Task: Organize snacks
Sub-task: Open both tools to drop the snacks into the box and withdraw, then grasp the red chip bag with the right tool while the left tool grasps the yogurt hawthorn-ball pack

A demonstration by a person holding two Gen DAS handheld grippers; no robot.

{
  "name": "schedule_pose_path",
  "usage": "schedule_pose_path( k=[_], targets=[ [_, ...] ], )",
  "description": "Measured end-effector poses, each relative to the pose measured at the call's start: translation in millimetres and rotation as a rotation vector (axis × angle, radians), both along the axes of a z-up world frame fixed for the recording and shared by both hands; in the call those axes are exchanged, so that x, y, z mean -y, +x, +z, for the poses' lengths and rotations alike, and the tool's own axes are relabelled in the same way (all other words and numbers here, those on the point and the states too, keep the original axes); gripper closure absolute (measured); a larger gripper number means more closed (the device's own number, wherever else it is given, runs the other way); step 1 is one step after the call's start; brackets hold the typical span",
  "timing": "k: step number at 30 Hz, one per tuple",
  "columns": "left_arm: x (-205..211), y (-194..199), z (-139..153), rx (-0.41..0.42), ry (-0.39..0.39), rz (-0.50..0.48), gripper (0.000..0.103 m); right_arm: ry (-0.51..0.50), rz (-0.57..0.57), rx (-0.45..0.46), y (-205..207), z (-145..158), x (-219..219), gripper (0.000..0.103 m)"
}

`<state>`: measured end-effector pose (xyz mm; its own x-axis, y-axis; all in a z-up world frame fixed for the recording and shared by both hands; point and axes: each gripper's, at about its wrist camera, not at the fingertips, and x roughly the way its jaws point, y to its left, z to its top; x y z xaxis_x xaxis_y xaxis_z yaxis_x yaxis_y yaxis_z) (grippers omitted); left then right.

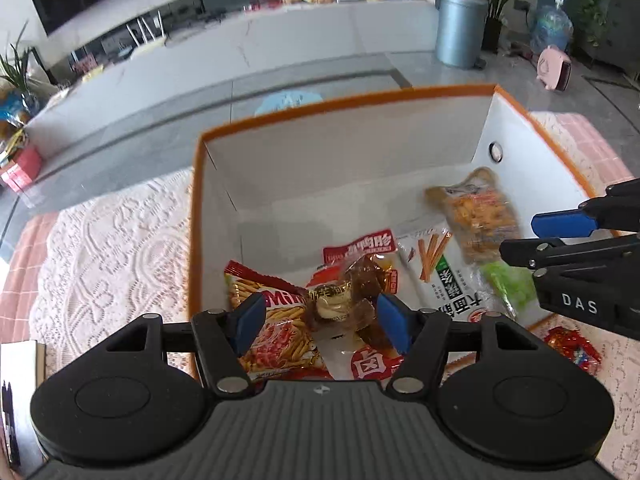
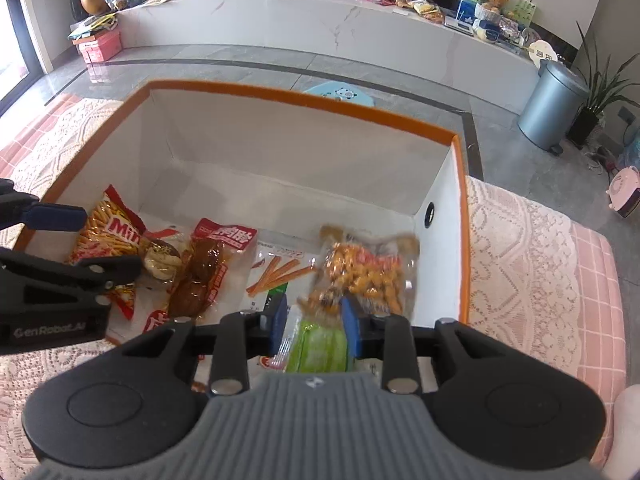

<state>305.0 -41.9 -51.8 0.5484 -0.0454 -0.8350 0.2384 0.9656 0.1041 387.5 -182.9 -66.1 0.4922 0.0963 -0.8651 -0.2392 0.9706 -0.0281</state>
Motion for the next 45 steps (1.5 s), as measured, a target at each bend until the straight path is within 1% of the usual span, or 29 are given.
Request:
schedule_pose_path(
  k=[3, 7, 13, 16, 18, 20, 24, 29, 34, 38, 41, 45],
  targets=[
    [-3.4, -10.6, 12.8, 0.021, -0.031, 0.012, 0.028, 0.003, -0.001, 0.022, -9.1, 12.6, 0.3, 0.069],
    [-3.4, -28.6, 30.2, 0.054, -0.049, 0.008, 0.028, 0.01, -0.003, 0.052, -26.4, 31.3, 2.0, 0.066],
    [3.1, -64.7, 58.2, 0.083, -0.063, -0.022, 0.028, 0.038, 0.01, 0.097, -62.2, 61.1, 5.3, 0.058],
    [3.1, -85.8, 70.1, 0.11, -0.089, -0.036, 0.028, 0.067, 0.015, 0.129, -85.6, 76.8, 9.2, 0.055],
    [2.3, -100.4, 75.1, 0.136, -0.105, -0.038, 0.028, 0.088, 0.017, 0.162, -104.0, 86.5, 12.0, 0.05],
    [-0.2, -116.5, 79.1, 0.165, -0.13, -0.044, 0.028, 0.108, 0.021, 0.197, -122.0, 93.5, 15.0, 0.049],
    [-6.6, -145.1, 76.1, 0.202, -0.174, -0.032, 0.028, 0.135, 0.029, 0.275, -162.6, 98.7, 20.1, 0.044],
    [-21.5, -176.9, 61.5, 0.23, -0.236, 0.009, 0.028, 0.164, 0.007, 0.382, -214.3, 87.9, 26.6, 0.038],
    [-33.2, -193.6, 34.6, 0.219, -0.298, 0.041, 0.028, 0.232, -0.06, 0.423, -251.6, 65.0, 30.2, 0.035],
    [-39.5, -197.7, 11.7, 0.185, -0.267, 0.088, 0.028, 0.247, -0.121, 0.445, -272.7, 39.0, 28.3, 0.034],
    [-44.1, -196.2, -4.7, 0.147, -0.269, 0.134, 0.029, 0.195, -0.166, 0.45, -281.9, 16.9, 22.4, 0.032],
    [-47.9, -195.2, -28.5, 0.102, -0.274, 0.154, 0.029, 0.164, -0.176, 0.411, -282.9, -10.4, 15.5, 0.03]
  ],
)
